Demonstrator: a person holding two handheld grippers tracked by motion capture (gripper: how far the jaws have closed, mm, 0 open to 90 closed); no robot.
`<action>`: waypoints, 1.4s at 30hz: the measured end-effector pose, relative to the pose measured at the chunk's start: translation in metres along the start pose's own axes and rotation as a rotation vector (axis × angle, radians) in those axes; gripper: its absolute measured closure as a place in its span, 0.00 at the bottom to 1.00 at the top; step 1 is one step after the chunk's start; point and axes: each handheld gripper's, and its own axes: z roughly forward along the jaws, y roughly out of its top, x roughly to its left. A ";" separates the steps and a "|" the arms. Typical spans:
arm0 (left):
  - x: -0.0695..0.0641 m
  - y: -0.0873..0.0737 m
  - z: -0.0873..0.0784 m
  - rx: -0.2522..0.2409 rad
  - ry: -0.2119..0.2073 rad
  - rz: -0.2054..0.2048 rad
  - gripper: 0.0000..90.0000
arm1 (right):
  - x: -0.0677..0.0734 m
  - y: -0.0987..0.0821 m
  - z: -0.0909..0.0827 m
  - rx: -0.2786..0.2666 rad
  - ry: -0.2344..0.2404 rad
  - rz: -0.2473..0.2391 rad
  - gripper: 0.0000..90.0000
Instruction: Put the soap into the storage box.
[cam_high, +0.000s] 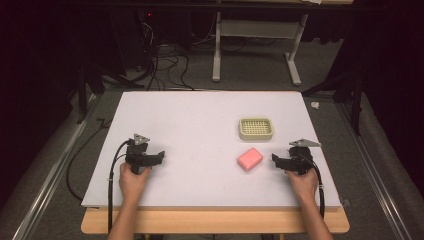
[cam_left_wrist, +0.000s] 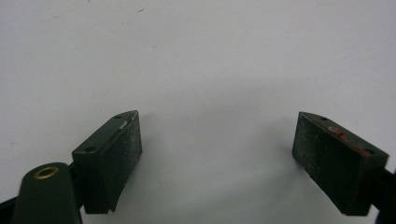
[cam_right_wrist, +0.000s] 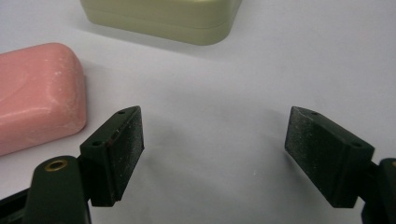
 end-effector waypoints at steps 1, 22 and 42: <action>0.000 0.000 0.000 0.000 0.000 0.000 0.18 | 0.001 0.000 -0.001 -0.003 0.003 -0.001 0.22; 0.000 0.000 0.000 0.000 0.002 0.001 0.18 | 0.037 0.005 -0.030 -0.100 0.136 -0.070 0.18; 0.000 0.000 0.000 0.000 0.003 0.002 0.18 | 0.077 0.016 -0.016 -0.078 0.186 -0.177 0.15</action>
